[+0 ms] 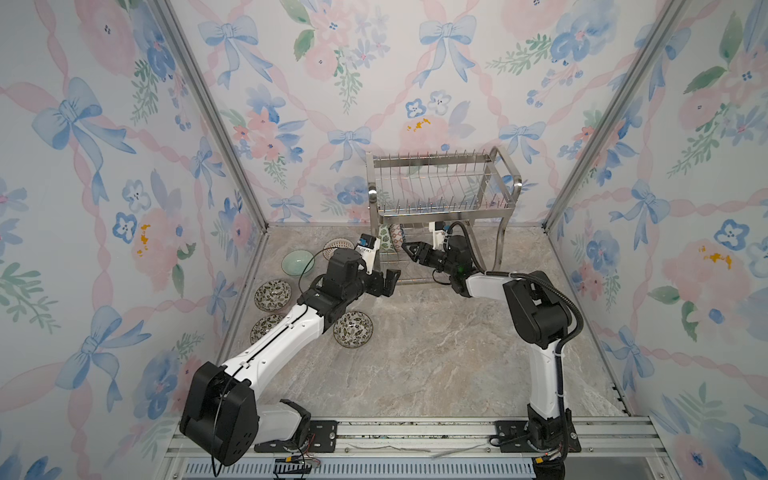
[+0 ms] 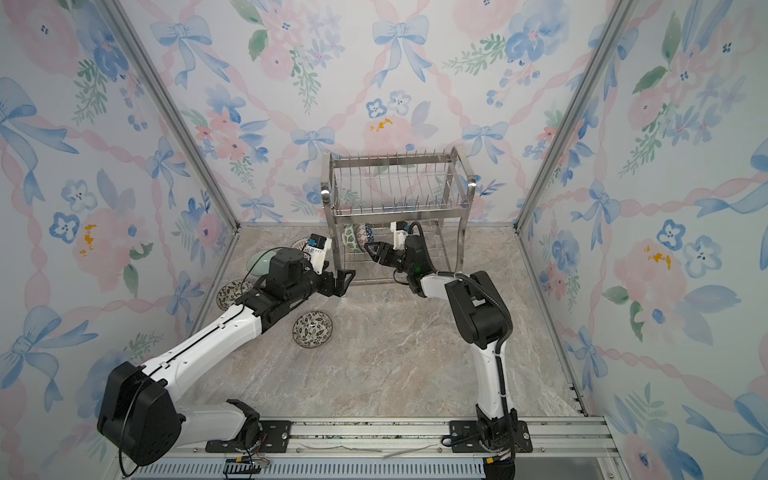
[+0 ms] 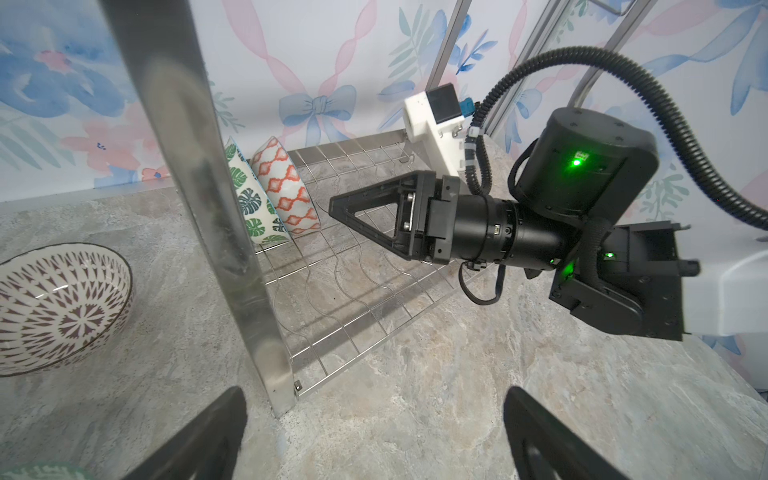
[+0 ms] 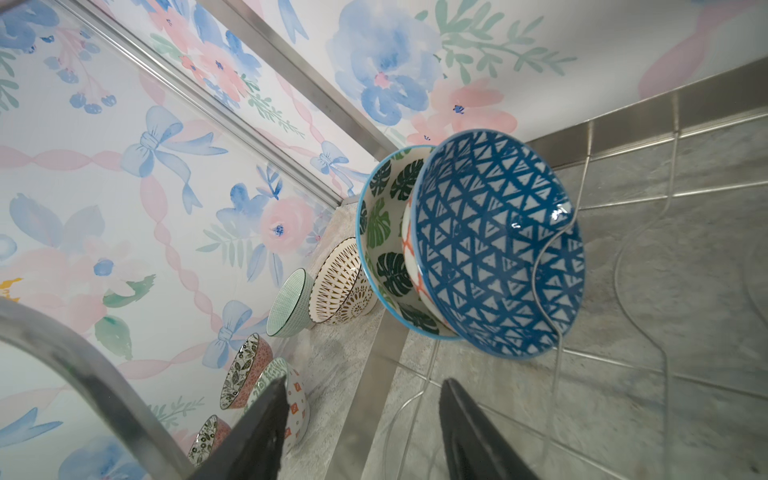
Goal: Load the bowls into the dish rack
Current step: 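Open the right gripper and withdraw it from the rack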
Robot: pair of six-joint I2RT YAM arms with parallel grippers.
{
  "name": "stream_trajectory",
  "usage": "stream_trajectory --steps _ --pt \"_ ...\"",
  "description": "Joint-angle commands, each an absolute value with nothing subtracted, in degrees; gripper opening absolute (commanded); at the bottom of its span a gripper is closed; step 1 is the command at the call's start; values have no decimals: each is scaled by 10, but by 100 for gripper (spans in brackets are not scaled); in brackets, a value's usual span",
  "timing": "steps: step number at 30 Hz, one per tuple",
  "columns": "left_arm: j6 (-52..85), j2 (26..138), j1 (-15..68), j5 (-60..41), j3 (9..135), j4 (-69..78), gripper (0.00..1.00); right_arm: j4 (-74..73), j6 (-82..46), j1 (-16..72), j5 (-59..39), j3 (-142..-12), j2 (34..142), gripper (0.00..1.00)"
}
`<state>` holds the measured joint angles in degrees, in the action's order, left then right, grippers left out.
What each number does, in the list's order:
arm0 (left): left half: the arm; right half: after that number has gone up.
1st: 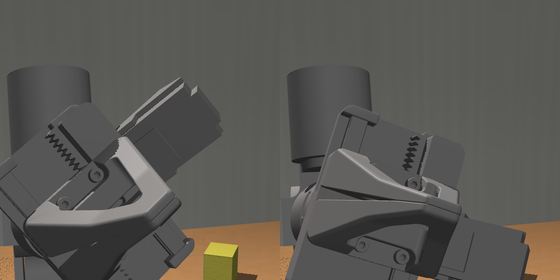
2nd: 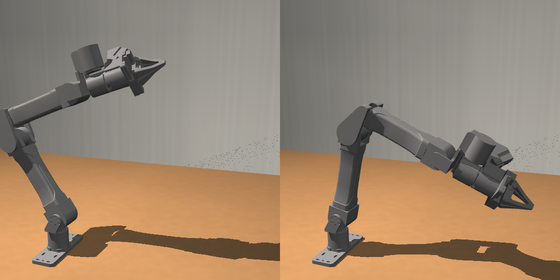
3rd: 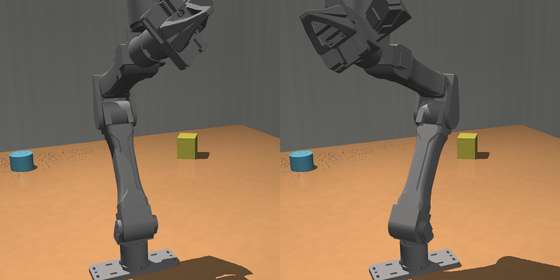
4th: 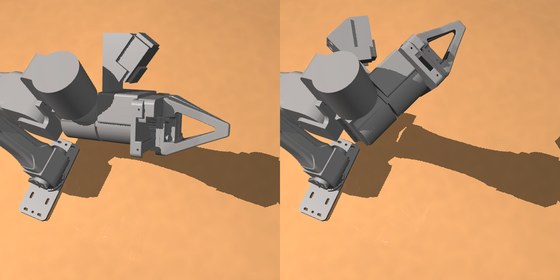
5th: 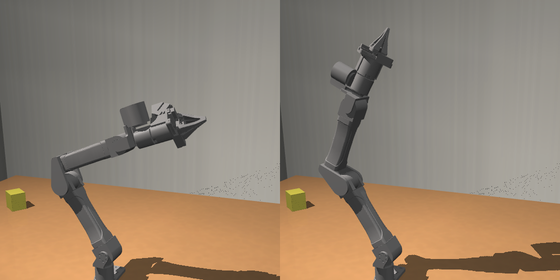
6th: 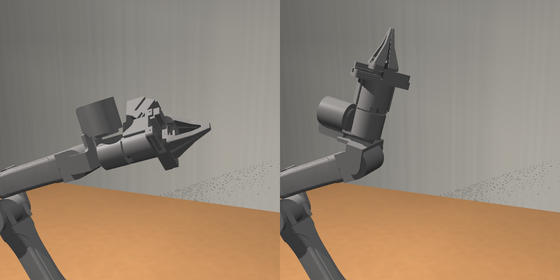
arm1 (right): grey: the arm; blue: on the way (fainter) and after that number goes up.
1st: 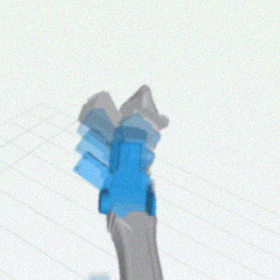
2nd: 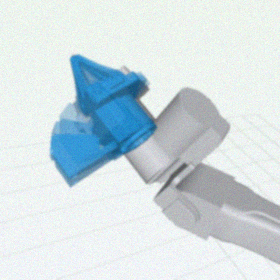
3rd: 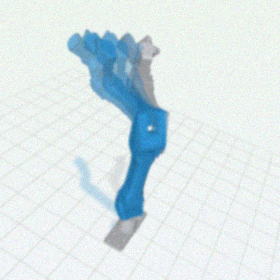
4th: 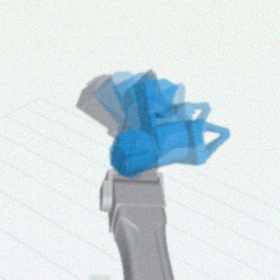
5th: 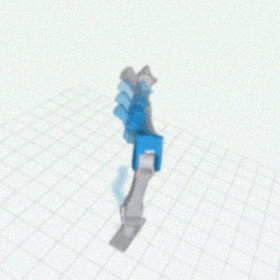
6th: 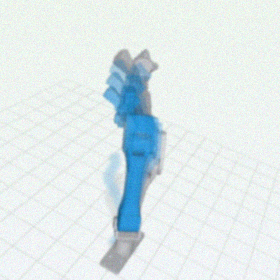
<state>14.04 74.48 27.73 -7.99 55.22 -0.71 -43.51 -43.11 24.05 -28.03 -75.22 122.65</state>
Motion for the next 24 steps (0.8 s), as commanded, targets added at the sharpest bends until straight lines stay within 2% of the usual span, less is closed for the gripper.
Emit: stream_trajectory --steps 1,6,10,13,18,24 --pt "149 722 274 -78 544 -1 98 -443 -403 245 -271 -721 1184 65" --pt "156 710 285 -52 539 -5 98 -426 -374 258 -238 -654 1126 74" --pt "181 697 290 -45 533 -9 98 -403 -361 267 -225 -608 1075 86" --pt "208 679 288 -25 513 -14 98 -368 -320 281 -202 -574 1028 99" --pt "246 640 282 1 477 -6 98 -294 -282 306 -148 -517 936 97" --pt "260 656 296 26 484 -18 98 -87 -220 321 -3 -471 773 96"
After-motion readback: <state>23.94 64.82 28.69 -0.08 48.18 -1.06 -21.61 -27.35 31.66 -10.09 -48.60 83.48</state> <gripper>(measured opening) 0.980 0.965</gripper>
